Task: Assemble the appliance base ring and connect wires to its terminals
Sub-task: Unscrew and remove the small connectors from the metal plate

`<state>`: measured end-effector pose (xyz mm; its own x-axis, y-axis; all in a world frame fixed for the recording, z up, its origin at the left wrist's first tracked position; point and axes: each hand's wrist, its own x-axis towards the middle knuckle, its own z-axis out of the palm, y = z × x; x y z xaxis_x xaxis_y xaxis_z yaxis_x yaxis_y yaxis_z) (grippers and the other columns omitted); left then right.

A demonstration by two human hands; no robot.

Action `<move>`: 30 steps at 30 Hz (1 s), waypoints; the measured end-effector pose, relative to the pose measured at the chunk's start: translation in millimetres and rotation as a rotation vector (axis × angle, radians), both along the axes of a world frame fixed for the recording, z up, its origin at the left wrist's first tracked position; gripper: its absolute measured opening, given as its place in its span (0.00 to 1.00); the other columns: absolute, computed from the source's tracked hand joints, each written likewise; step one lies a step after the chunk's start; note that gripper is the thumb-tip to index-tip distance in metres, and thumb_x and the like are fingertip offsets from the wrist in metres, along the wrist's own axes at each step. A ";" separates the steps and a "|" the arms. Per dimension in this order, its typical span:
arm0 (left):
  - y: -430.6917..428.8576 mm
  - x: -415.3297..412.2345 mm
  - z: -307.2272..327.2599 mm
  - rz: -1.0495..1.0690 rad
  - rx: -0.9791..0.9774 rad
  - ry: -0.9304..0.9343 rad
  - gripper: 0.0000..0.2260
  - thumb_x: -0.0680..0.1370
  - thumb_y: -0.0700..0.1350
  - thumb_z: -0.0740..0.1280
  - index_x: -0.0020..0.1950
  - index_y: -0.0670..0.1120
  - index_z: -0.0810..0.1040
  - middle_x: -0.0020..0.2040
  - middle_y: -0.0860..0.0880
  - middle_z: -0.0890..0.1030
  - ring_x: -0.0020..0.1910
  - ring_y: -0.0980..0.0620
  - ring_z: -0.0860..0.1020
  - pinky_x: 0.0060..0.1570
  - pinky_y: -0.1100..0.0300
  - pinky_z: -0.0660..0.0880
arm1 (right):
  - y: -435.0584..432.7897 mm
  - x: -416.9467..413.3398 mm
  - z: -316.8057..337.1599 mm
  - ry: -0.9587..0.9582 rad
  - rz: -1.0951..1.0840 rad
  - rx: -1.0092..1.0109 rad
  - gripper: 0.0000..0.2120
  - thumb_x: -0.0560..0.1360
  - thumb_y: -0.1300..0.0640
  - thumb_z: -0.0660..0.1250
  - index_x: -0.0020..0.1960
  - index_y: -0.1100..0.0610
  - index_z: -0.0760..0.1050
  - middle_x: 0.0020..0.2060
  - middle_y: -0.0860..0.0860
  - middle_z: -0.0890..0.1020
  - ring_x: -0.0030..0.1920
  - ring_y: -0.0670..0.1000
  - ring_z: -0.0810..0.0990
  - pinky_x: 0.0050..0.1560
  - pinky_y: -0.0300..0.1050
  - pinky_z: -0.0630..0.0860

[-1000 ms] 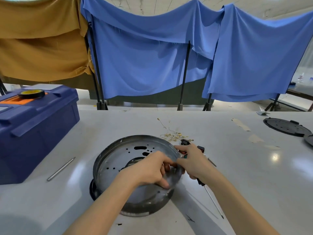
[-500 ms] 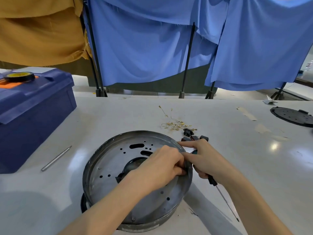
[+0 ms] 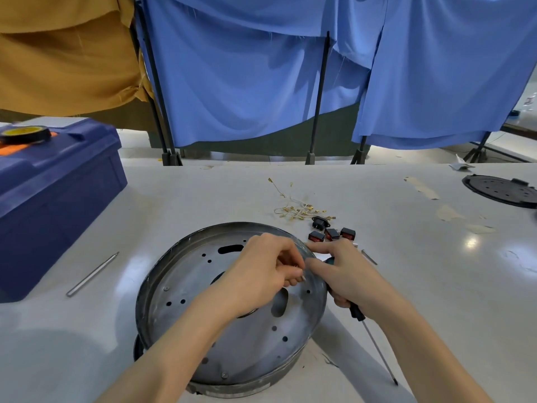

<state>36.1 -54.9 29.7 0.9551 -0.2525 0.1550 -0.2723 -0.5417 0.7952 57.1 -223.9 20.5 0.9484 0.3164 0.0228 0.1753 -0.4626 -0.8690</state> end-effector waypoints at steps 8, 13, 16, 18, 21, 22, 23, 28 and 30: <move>-2.8 0.3 -4.9 0.027 0.129 -0.014 0.14 0.69 0.34 0.73 0.34 0.54 0.80 0.33 0.56 0.82 0.34 0.61 0.81 0.42 0.55 0.81 | 0.7 -1.1 0.0 0.010 -0.017 -0.006 0.19 0.77 0.61 0.57 0.47 0.40 0.81 0.18 0.48 0.66 0.16 0.47 0.60 0.20 0.36 0.59; -4.0 -2.3 -1.0 0.020 0.201 -0.005 0.10 0.69 0.33 0.73 0.35 0.49 0.82 0.33 0.54 0.83 0.34 0.60 0.81 0.42 0.55 0.81 | 0.5 -1.3 0.4 0.018 -0.022 -0.013 0.19 0.77 0.62 0.57 0.48 0.41 0.81 0.17 0.47 0.66 0.15 0.46 0.62 0.19 0.36 0.58; -6.1 -4.8 3.1 0.009 0.256 -0.028 0.10 0.69 0.34 0.73 0.33 0.49 0.81 0.35 0.53 0.83 0.37 0.55 0.81 0.44 0.52 0.80 | 0.7 -1.5 1.3 0.015 -0.025 -0.023 0.20 0.77 0.63 0.56 0.49 0.40 0.81 0.17 0.47 0.65 0.15 0.46 0.61 0.19 0.35 0.58; -6.9 -6.7 5.4 0.001 0.301 -0.057 0.10 0.68 0.36 0.74 0.32 0.49 0.79 0.36 0.53 0.84 0.39 0.53 0.81 0.44 0.52 0.79 | 1.2 -1.6 2.0 0.010 -0.029 -0.026 0.21 0.76 0.63 0.56 0.49 0.40 0.81 0.17 0.48 0.65 0.16 0.46 0.61 0.19 0.36 0.58; -6.6 -7.9 6.8 0.002 0.345 -0.078 0.11 0.68 0.37 0.74 0.30 0.49 0.77 0.37 0.51 0.84 0.39 0.52 0.81 0.43 0.52 0.79 | 1.9 -2.0 2.5 0.007 -0.035 -0.028 0.20 0.76 0.64 0.56 0.49 0.42 0.81 0.20 0.51 0.66 0.16 0.47 0.60 0.20 0.36 0.58; -6.6 -8.1 7.2 -0.001 0.358 -0.077 0.11 0.68 0.37 0.74 0.31 0.49 0.77 0.37 0.51 0.84 0.38 0.53 0.80 0.42 0.52 0.79 | 2.1 -1.9 2.2 0.010 -0.037 -0.028 0.20 0.76 0.64 0.56 0.49 0.43 0.81 0.19 0.50 0.65 0.17 0.48 0.59 0.20 0.36 0.58; -6.5 -8.4 7.5 -0.006 0.368 -0.077 0.10 0.68 0.37 0.74 0.31 0.48 0.78 0.36 0.52 0.84 0.37 0.54 0.80 0.41 0.54 0.78 | 2.0 -1.8 1.8 0.013 -0.040 -0.028 0.20 0.76 0.64 0.56 0.49 0.44 0.81 0.19 0.49 0.64 0.17 0.48 0.58 0.20 0.36 0.58; -6.6 -9.6 7.6 -0.016 0.386 -0.092 0.08 0.67 0.37 0.74 0.32 0.48 0.79 0.34 0.56 0.82 0.34 0.57 0.78 0.38 0.59 0.76 | 2.0 -1.5 1.5 0.012 -0.048 -0.041 0.17 0.76 0.64 0.57 0.50 0.49 0.81 0.19 0.49 0.63 0.16 0.48 0.60 0.20 0.36 0.58; -6.7 -8.8 8.4 -0.017 0.405 -0.101 0.07 0.67 0.36 0.73 0.32 0.46 0.80 0.35 0.53 0.83 0.36 0.54 0.79 0.40 0.56 0.77 | 2.1 -1.6 1.9 0.014 -0.045 -0.036 0.17 0.76 0.65 0.56 0.51 0.52 0.81 0.19 0.49 0.62 0.15 0.45 0.61 0.20 0.36 0.57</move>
<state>27.3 -61.5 38.1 0.9354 -0.3277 0.1327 -0.3494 -0.8000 0.4877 55.5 -221.8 22.4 0.9617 0.2742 -0.0012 0.1418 -0.5008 -0.8538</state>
